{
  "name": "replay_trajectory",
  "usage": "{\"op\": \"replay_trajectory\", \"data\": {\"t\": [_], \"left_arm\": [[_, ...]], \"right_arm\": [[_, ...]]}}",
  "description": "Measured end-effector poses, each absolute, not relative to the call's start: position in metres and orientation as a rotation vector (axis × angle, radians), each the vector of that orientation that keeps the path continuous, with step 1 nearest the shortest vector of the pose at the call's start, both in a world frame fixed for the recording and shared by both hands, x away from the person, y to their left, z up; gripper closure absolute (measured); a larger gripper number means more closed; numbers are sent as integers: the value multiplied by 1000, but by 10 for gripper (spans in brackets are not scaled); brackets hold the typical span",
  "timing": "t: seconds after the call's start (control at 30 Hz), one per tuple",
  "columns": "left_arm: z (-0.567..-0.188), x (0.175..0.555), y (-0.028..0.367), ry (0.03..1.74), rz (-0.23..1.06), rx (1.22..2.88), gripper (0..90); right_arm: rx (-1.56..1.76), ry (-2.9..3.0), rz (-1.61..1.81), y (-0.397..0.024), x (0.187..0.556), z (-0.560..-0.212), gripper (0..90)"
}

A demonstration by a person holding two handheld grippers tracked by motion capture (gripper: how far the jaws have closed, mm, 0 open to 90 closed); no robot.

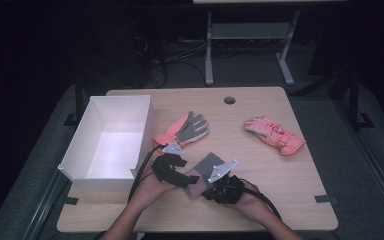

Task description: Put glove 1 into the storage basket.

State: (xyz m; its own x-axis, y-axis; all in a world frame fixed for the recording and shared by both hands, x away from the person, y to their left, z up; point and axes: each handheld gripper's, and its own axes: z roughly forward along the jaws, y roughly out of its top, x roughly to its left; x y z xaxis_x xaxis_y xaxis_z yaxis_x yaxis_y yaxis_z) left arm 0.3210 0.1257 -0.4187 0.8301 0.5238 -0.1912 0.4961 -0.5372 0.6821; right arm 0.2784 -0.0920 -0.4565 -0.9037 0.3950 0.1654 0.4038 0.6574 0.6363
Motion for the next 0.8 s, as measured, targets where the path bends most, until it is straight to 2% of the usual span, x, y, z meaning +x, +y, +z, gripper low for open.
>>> {"op": "replay_trajectory", "data": {"t": [0.13, 0.33, 0.37, 0.4, 0.43, 0.47, 0.5, 0.53, 0.6, 0.63, 0.73, 0.8], "left_arm": [[-418, 323, 124, 743, 50, 2233, 207], [-417, 326, 109, 719, 59, 2284, 178], [-416, 327, 107, 717, 65, 2302, 165], [-416, 327, 103, 722, 71, 2311, 165], [-416, 329, 101, 712, 78, 2329, 154], [-417, 330, 98, 701, 76, 2343, 154], [-417, 333, 92, 685, 69, 2371, 143], [-417, 334, 88, 683, 76, 2376, 141], [-417, 335, 85, 676, 82, 2382, 140], [-418, 337, 82, 675, 75, 2380, 140], [-423, 341, 72, 657, 72, 2438, 134], [-427, 344, 66, 660, 69, 2469, 131]], "right_arm": [[-736, -2830, -1137, -106, 277, -451, 898], [-882, -2857, -1182, -145, 278, -443, 662], [-938, -2843, -1201, -158, 278, -441, 580], [-938, -2843, -1201, -158, 278, -441, 580], [-998, -2847, -1217, -170, 277, -439, 466], [-998, -2847, -1217, -170, 277, -439, 466], [-1066, -2835, -1237, -183, 275, -438, 384], [-1099, -2825, -1246, -189, 274, -439, 345], [-1157, -2808, -1257, -202, 270, -440, 269], [-1157, -2808, -1257, -202, 270, -440, 269], [-1223, -2798, -1254, -220, 265, -443, 147], [-1280, -2799, -1244, -230, 262, -445, 126]]}}
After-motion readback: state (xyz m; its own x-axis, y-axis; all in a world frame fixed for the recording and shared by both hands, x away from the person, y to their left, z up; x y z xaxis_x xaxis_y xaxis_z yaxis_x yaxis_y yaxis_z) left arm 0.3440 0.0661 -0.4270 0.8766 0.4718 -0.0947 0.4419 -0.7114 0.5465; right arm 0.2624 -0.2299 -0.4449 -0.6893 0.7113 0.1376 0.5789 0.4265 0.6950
